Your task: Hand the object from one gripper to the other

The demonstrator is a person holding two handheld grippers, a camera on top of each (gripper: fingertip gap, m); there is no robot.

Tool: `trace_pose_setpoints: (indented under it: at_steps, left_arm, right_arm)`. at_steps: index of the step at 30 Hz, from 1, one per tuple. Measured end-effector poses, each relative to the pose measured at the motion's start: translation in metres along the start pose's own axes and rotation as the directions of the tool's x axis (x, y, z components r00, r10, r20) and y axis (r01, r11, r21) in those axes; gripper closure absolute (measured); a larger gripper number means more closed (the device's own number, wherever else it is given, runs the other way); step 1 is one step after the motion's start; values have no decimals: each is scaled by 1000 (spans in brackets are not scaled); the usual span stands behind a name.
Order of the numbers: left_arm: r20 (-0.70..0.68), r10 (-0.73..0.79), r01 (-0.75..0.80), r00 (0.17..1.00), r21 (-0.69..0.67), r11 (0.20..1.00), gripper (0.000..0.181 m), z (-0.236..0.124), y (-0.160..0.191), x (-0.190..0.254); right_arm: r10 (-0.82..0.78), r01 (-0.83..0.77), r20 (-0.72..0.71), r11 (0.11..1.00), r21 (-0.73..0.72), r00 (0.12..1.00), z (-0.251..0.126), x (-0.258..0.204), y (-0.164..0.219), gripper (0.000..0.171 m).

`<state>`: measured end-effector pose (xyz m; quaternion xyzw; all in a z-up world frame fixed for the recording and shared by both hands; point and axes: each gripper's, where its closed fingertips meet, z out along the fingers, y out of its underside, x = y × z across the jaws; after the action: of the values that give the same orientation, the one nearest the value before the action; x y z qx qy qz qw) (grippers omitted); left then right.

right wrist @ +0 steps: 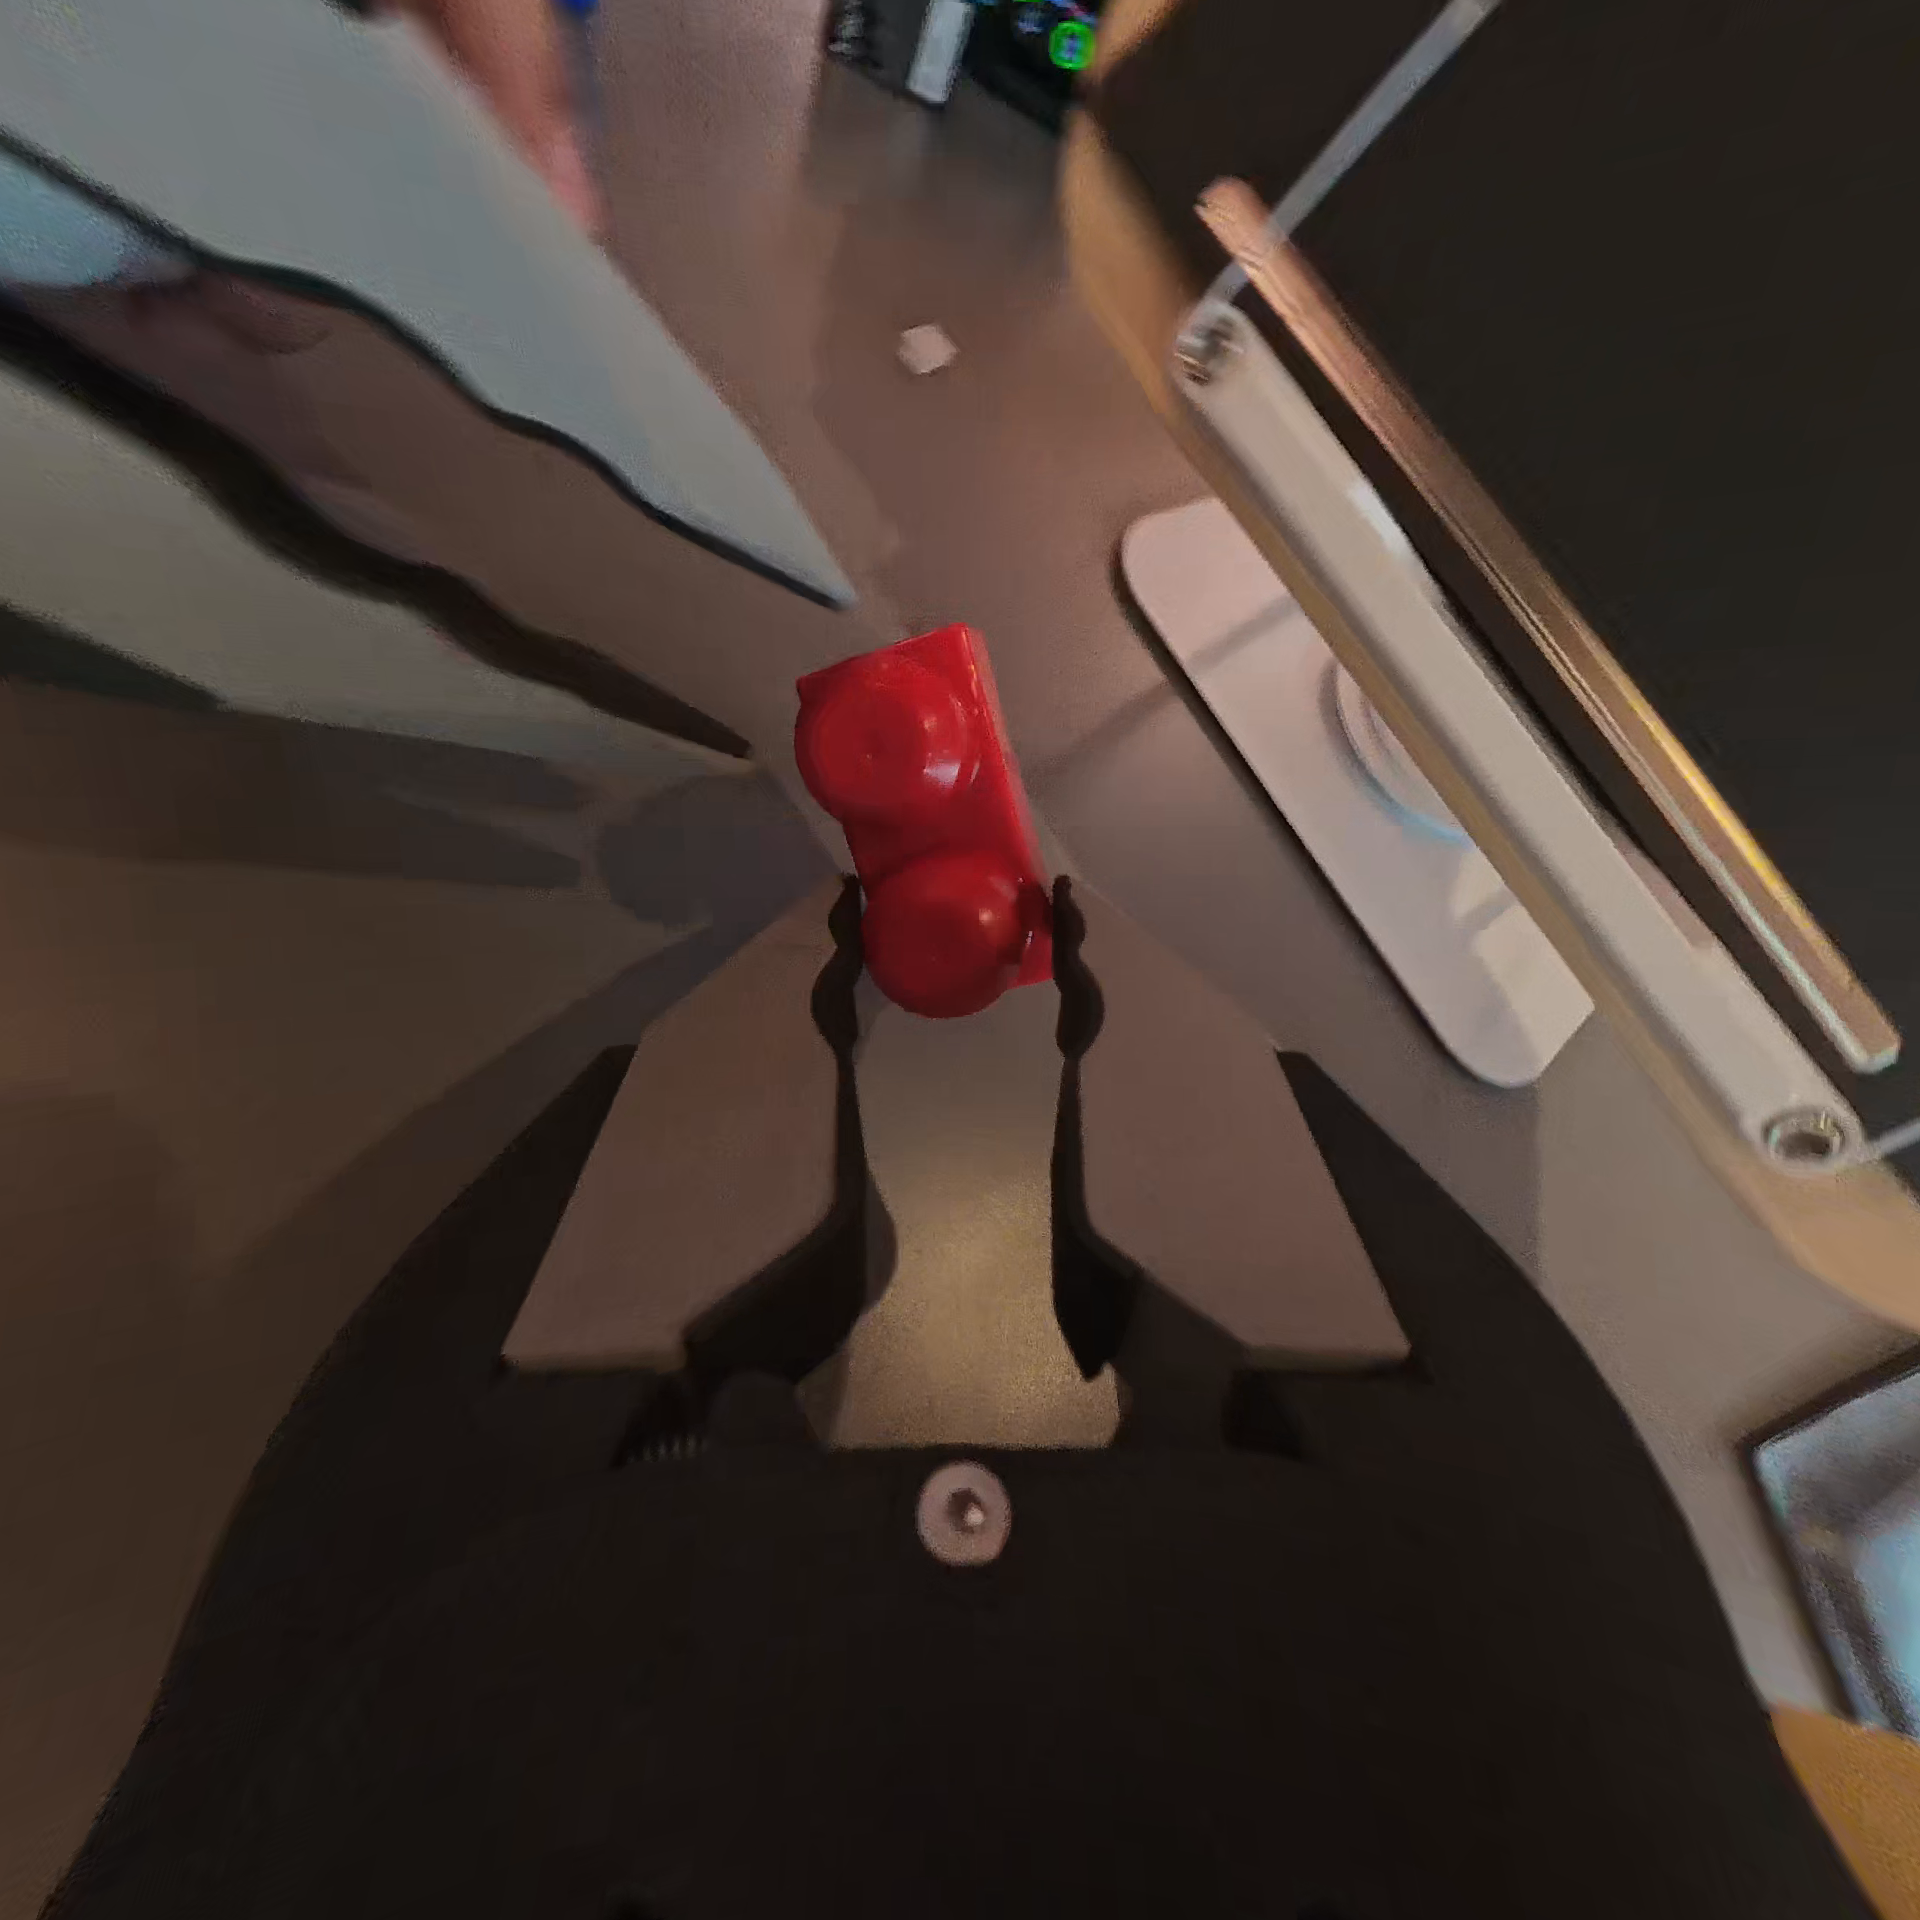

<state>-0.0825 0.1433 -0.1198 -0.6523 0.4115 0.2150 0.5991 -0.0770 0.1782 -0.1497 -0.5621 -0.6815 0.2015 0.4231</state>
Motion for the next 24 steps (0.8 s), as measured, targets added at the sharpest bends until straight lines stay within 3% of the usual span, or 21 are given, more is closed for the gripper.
trace_pose_setpoints:
  at_steps: [2, 4, 6, 9, 13, 20, 24]
  left_arm:
    - [12, -4, 4, 1000, -20, 1000, 146, 0, 2, -3]
    - [8, 16, -16, 1000, -36, 999, 136, 3, 6, 1]
    - [27, 61, -59, 998, -61, 996, 127, 6, 9, 3]
    - [63, 93, -89, 994, -66, 994, 121, 6, 7, 0]
    - [133, 60, -56, 989, -32, 998, 115, 1, -4, -13]
    - [100, 78, -73, 992, -55, 996, 103, 5, 0, -4]
    - [120, 63, -58, 991, -51, 997, 109, 5, 2, -9]
  right_arm:
    - [167, -169, 57, 985, 28, 984, -3, 10, 1, 139]
    - [348, -366, 204, 929, 60, 915, -8, 9, -4, 139]
    - [487, -555, 382, 827, 87, 785, -15, 6, -17, 139]
    - [565, -729, 593, 683, 55, 574, -26, 1, -33, 139]
    - [590, -740, 617, 673, -18, 521, -16, -12, -28, 139]
    - [591, -775, 679, 630, -53, 435, -14, -24, -38, 139]
    - [573, -761, 707, 644, -77, 414, -16, -35, -41, 139]
